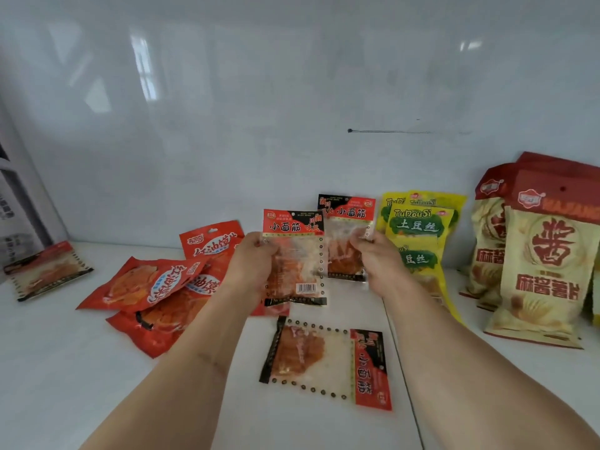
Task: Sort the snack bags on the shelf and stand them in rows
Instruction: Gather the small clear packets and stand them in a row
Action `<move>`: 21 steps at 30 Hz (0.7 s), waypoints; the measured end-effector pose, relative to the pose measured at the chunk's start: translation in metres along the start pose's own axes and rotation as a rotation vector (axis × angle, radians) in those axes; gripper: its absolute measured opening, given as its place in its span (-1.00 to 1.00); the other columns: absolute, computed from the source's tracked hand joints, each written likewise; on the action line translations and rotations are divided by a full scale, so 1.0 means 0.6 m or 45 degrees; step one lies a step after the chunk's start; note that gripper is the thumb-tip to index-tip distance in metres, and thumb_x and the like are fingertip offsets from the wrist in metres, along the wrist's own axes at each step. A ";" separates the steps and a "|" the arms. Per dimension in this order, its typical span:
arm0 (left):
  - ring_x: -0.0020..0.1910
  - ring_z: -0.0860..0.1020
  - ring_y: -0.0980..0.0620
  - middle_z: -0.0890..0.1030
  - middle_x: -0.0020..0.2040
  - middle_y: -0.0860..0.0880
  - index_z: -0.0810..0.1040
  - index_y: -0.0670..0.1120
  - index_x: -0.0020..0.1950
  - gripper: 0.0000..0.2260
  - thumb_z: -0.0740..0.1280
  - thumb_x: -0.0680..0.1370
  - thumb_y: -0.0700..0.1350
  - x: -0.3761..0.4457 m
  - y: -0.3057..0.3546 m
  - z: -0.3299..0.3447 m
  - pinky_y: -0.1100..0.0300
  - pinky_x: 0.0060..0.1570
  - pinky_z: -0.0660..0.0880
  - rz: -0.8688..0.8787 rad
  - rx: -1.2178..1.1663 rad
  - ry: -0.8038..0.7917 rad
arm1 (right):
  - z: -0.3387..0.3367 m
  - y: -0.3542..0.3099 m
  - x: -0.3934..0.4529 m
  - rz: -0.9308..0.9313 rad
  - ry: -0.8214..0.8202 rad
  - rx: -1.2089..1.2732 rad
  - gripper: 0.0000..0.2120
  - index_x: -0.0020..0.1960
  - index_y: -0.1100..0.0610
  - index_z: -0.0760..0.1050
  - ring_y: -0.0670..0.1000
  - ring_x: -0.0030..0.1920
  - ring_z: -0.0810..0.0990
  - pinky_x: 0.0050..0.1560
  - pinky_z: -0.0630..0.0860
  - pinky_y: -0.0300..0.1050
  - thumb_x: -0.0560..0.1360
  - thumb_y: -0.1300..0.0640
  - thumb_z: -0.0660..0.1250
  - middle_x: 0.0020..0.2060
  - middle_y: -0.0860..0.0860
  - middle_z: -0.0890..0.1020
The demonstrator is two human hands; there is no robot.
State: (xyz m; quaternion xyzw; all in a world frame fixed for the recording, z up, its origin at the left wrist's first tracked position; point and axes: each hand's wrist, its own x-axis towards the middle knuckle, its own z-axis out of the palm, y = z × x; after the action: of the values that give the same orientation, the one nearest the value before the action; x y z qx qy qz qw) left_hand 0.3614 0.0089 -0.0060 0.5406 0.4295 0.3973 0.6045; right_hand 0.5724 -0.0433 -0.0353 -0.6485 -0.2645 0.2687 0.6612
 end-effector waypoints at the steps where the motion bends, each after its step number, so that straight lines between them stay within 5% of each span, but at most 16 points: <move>1: -0.06 0.71 -0.12 0.71 0.00 -0.10 0.52 -0.07 0.11 -0.88 0.20 0.67 -0.16 0.005 -0.002 0.003 -0.15 -0.08 0.67 -0.013 -0.015 0.002 | 0.004 0.005 0.007 -0.008 -0.027 0.005 -0.85 0.13 0.08 0.57 0.07 0.06 0.66 0.17 0.58 0.08 0.57 0.16 0.38 0.06 0.05 0.67; 5: -0.04 0.71 -0.15 0.70 0.04 -0.14 0.53 -0.09 0.14 -0.89 0.25 0.65 -0.20 0.031 -0.007 0.017 -0.20 -0.04 0.66 -0.035 -0.067 0.003 | 0.016 0.016 0.028 -0.038 -0.031 0.006 -0.79 0.19 0.08 0.57 0.06 0.06 0.67 0.20 0.57 0.15 0.56 0.19 0.38 0.08 0.04 0.68; 8: -0.03 0.71 -0.16 0.70 0.05 -0.16 0.52 -0.10 0.14 -0.88 0.28 0.63 -0.23 0.047 -0.008 0.023 -0.18 -0.04 0.66 -0.058 -0.145 -0.012 | 0.022 0.017 0.037 -0.105 -0.023 -0.001 -0.88 0.04 0.00 0.59 0.05 0.04 0.68 0.18 0.58 0.14 0.57 0.20 0.36 0.02 0.00 0.70; 15: -0.14 0.70 -0.06 0.69 0.02 -0.13 0.53 -0.13 0.16 -0.85 0.27 0.62 -0.27 0.079 -0.005 0.031 0.08 -0.28 0.64 -0.025 -0.148 -0.003 | 0.044 0.031 0.034 -0.218 0.109 0.130 -0.88 0.09 0.10 0.59 -0.02 -0.04 0.65 0.01 0.60 -0.13 0.55 0.20 0.39 -0.06 -0.04 0.68; 21: -0.07 0.70 -0.06 0.70 0.00 -0.09 0.54 -0.10 0.14 -0.86 0.25 0.64 -0.26 0.084 -0.004 0.040 0.09 -0.29 0.64 -0.036 -0.126 -0.016 | 0.059 0.033 0.031 -0.212 0.206 0.048 -0.95 -0.03 -0.03 0.58 0.03 -0.03 0.67 0.10 0.61 0.16 0.54 0.01 0.40 -0.07 -0.02 0.69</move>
State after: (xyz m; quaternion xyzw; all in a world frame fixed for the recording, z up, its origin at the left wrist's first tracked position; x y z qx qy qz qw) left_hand 0.3999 0.0488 -0.0119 0.5066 0.4129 0.4060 0.6387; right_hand 0.5608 -0.0045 -0.0543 -0.6312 -0.2584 0.1646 0.7126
